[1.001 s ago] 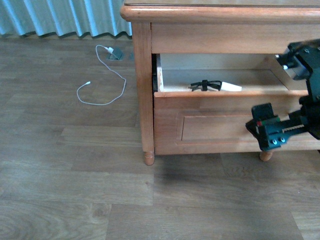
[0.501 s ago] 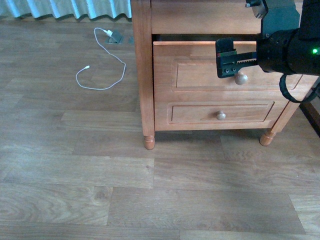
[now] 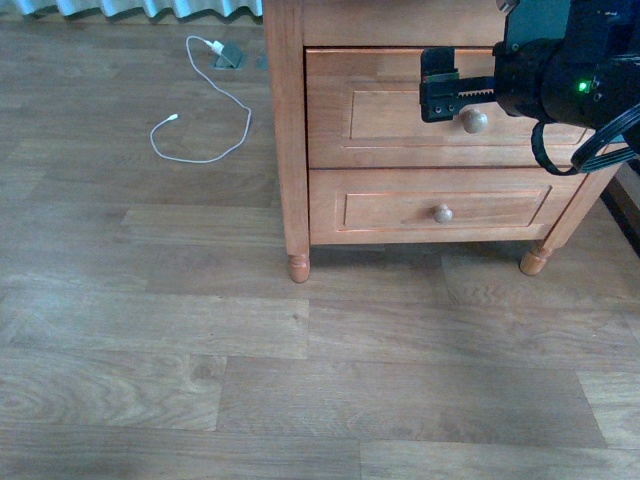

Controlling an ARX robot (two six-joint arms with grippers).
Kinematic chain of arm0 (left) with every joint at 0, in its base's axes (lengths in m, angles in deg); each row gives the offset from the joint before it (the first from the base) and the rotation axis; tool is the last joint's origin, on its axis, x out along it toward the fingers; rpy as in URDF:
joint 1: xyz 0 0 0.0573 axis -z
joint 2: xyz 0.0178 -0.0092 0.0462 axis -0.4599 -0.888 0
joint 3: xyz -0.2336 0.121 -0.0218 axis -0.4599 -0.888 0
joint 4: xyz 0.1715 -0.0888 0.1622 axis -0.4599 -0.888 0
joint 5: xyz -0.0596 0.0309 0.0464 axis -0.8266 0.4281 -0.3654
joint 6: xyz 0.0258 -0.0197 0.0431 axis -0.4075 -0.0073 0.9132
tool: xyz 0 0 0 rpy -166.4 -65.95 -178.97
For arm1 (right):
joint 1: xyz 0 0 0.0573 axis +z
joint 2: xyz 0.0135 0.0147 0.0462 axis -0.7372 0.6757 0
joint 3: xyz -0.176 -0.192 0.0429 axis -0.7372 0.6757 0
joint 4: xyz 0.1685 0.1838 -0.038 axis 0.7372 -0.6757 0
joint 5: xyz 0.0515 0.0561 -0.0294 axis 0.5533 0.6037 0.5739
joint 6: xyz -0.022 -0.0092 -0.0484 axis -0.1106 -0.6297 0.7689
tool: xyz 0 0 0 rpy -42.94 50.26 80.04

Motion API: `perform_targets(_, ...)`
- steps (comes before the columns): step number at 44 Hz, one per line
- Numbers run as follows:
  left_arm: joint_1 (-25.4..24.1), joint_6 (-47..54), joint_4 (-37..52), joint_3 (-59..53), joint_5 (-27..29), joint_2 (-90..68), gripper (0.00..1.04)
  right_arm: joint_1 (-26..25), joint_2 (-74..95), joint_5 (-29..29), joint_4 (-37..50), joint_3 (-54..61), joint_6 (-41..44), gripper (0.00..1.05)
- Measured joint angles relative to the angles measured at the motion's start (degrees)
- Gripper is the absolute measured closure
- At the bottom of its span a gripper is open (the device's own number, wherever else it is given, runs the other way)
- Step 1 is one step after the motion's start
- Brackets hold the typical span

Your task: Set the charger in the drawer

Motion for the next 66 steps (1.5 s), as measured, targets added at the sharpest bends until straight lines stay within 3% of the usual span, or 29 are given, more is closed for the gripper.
perform_targets(22,0.00,0.00,0.00,0.00,0.00,0.00,0.06,0.07,2.40,-0.76,1.40,-1.27,-1.64,0.08)
perform_targets(40,0.00,0.00,0.00,0.00,0.00,0.00,0.06,-5.68,-24.37,5.79,0.74,20.22,-3.43,0.08)
perform_targets(49,0.00,0.00,0.00,0.00,0.00,0.00,0.06,-11.98,-54.05,11.17,-11.69,35.43,-7.06,0.08)
perform_targets(58,0.00,0.00,0.00,0.00,0.00,0.02,0.06,-21.84,-82.16,17.57,-30.88,44.39,-11.91,0.08)
perform_targets(66,0.00,0.00,0.00,0.00,0.00,0.02,0.06,-22.91,-85.15,17.84,-31.43,44.52,-12.76,0.08)
